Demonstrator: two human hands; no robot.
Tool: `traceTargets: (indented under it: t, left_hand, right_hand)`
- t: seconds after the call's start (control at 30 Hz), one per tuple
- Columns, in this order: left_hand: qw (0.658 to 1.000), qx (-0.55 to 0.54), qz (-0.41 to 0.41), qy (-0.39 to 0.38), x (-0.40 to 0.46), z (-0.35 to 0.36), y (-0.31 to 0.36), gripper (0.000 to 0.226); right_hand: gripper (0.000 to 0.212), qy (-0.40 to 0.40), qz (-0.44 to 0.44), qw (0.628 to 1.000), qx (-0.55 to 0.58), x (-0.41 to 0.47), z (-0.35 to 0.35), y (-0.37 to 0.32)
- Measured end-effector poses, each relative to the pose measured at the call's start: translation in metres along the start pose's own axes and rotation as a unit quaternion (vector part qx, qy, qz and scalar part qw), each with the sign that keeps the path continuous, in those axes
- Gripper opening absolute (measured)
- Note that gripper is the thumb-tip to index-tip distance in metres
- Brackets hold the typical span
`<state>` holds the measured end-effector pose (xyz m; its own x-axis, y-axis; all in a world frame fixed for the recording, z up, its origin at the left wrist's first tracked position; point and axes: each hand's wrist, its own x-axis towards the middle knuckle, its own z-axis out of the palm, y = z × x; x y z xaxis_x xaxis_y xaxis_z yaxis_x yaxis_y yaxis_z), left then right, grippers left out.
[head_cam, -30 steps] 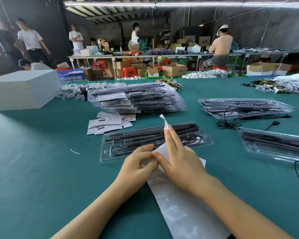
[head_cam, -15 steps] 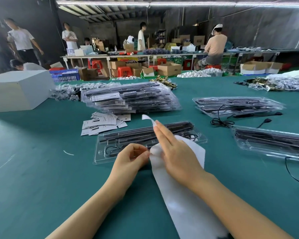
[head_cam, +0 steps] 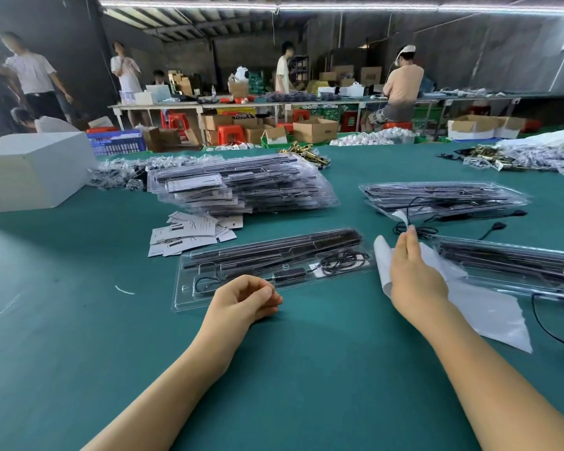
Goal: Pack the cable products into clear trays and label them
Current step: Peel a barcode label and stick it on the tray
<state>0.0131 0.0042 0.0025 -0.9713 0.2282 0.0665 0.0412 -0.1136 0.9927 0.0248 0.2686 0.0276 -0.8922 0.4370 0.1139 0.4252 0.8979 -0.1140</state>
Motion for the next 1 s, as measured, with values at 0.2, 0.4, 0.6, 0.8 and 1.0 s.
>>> traceTargets:
  t: [0.2,0.4,0.6,0.8,1.0]
  left_hand:
    - [1.000,0.000,-0.006,-0.003,0.000,0.000,0.001,0.011]
    - [0.999,0.001,0.016,0.028,0.000,0.000,0.003,0.010]
    - [0.991,0.002,0.077,0.112,0.001,-0.002,0.010,0.018]
    - [0.990,0.073,0.095,0.072,0.001,-0.006,0.012,0.007]
    - [0.972,0.190,0.125,0.059,0.001,-0.003,0.010,0.012]
  right_hand:
    - [0.089,0.020,-0.008,1.000,0.005,-0.007,-0.014,-0.007]
    - [0.063,0.209,-0.190,0.901,0.329,-0.030,-0.022,-0.052]
    - [0.015,0.088,-0.219,0.811,0.536,-0.058,-0.001,-0.087]
    - [0.016,0.088,-0.237,0.831,0.496,-0.059,0.009,-0.089]
    - [0.018,0.052,-0.222,0.832,0.506,-0.058,0.009,-0.089]
